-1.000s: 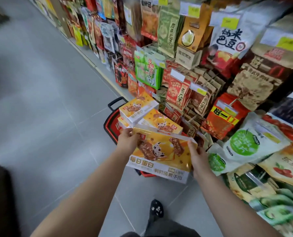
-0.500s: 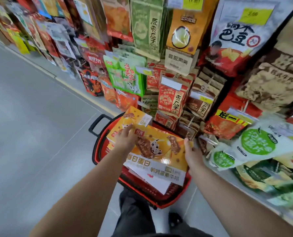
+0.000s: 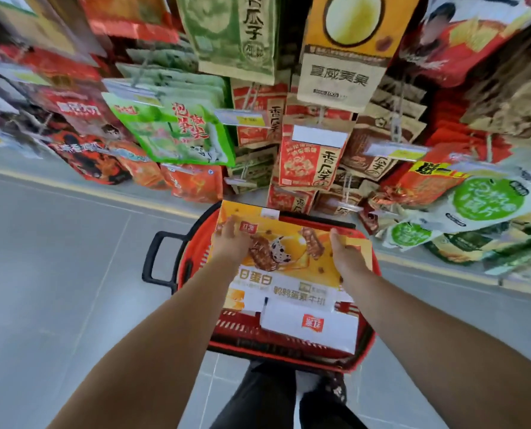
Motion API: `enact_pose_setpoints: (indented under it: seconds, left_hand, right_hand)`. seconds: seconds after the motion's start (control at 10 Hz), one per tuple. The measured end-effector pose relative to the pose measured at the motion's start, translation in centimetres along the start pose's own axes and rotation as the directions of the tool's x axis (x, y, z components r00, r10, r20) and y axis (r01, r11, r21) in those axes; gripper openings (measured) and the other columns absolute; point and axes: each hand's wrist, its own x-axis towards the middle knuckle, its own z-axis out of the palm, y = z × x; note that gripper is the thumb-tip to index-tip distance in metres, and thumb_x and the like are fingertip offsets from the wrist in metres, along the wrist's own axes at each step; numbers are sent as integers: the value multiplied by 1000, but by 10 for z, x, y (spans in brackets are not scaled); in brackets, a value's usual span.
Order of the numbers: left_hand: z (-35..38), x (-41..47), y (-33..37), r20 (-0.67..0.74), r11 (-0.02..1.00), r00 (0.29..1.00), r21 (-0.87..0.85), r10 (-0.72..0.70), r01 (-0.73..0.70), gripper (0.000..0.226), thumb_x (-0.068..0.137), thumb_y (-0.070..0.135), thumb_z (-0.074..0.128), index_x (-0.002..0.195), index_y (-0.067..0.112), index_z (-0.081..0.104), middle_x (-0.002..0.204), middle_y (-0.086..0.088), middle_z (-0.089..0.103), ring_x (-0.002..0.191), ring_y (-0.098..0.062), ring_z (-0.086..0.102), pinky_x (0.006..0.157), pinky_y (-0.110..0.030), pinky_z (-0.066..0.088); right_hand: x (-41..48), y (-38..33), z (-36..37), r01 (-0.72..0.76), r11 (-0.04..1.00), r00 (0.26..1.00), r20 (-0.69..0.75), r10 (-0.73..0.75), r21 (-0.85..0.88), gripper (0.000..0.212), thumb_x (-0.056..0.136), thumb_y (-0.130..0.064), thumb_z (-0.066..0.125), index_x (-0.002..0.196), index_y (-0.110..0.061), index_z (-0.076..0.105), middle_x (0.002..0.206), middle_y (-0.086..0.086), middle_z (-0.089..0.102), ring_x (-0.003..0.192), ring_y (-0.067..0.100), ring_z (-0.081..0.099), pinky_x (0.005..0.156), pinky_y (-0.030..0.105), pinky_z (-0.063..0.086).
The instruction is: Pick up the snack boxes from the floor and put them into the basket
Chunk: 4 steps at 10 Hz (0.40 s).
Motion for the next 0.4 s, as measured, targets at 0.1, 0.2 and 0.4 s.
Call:
enact_pose_setpoints:
  seconds: [0.1,0.2,0.4]
  left_hand:
    - [0,9,2,52,997,998,69,33,-37,59,91,17,39,146,38,31,155,-4,15,133,-37,33,99,-46,38]
    - [5,7,9,31,994,998,92,47,-50,57,91,18,42,146,33,34,155,-3,17,137,-32,31,111,-45,33]
    - [11,-6,19,60,966,980,168,188,-196,53,89,29,44,141,37,39,154,4,22,133,-32,39,104,-52,41]
  right_hand:
    - [5,-4,9,8,1000,1000,-18,-7,28,74,95,-62,31,140,-4,43,133,18,52,111,34,53,82,36,39]
    - [2,-3,11,53,993,998,-40,-49,105,66,97,-52,41,148,-13,30,150,12,39,133,35,40,101,41,37]
    - [-9,2,-5,285,935,956,-135,-261,212,68,90,-31,62,149,-21,31,154,5,34,129,25,45,103,38,40]
